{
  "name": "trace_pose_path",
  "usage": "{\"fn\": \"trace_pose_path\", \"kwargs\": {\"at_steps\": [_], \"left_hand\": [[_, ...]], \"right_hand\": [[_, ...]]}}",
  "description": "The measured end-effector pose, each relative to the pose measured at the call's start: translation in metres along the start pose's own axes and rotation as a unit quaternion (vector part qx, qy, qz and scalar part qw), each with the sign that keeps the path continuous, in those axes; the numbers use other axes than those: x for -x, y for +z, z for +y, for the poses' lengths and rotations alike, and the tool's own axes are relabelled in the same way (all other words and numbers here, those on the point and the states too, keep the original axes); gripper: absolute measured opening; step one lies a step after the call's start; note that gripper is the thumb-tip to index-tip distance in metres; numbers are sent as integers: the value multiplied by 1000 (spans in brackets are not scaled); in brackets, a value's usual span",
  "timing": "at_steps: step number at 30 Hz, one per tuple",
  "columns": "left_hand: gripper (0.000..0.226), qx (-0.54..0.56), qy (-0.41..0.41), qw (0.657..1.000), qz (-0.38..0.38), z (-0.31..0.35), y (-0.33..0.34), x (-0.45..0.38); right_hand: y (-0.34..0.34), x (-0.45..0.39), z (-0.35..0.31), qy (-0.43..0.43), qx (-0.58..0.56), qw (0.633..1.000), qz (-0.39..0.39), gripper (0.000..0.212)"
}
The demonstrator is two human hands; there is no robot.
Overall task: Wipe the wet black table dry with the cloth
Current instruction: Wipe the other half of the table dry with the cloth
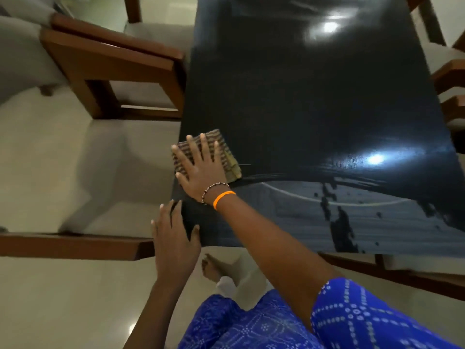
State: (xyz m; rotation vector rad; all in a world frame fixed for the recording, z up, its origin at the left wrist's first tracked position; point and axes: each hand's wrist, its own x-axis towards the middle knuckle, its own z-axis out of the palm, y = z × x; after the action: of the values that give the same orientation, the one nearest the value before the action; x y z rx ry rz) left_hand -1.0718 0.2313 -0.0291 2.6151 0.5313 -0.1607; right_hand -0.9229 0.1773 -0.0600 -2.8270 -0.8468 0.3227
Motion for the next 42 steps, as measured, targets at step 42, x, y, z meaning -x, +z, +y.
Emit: {"fn": "trace_pose_path", "kwargs": {"at_steps": [42], "left_hand": [[99, -79, 41, 996, -31, 3, 22, 17]], "right_hand": [[-33, 105, 200, 355, -26, 931, 84, 60]]}}
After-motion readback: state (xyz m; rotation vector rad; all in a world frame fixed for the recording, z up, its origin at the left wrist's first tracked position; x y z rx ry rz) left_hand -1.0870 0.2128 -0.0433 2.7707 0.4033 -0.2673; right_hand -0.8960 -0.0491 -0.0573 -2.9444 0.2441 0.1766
